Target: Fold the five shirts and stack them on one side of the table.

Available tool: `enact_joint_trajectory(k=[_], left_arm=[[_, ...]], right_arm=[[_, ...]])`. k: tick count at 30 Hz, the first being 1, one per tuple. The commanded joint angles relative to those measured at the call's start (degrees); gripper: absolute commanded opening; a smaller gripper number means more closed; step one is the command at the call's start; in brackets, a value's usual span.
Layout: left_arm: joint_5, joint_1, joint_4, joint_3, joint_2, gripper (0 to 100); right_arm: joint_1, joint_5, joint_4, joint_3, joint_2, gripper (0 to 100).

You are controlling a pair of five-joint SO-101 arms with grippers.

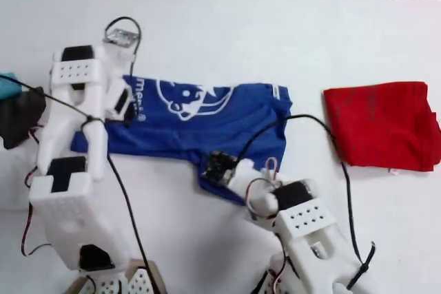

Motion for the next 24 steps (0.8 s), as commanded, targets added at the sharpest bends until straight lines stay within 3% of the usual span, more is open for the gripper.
enact_joint_trajectory(k=[1, 9, 24], left_arm=[[-0.1, 2.9, 0.2, 0.0, -3.9, 17], [0.3, 12.2, 7.6, -0.2, -4.0, 17], [6.6, 19.6, 9.5, -7.1, -4.0, 17]], right_arm=[[6.4, 0.1, -0.2, 1.1, -1.5, 19.8], [20.2, 0.3, -9.5, 8.2, -1.8, 19.8], [20.4, 0.2, -11.3, 9.5, -1.7, 19.8]])
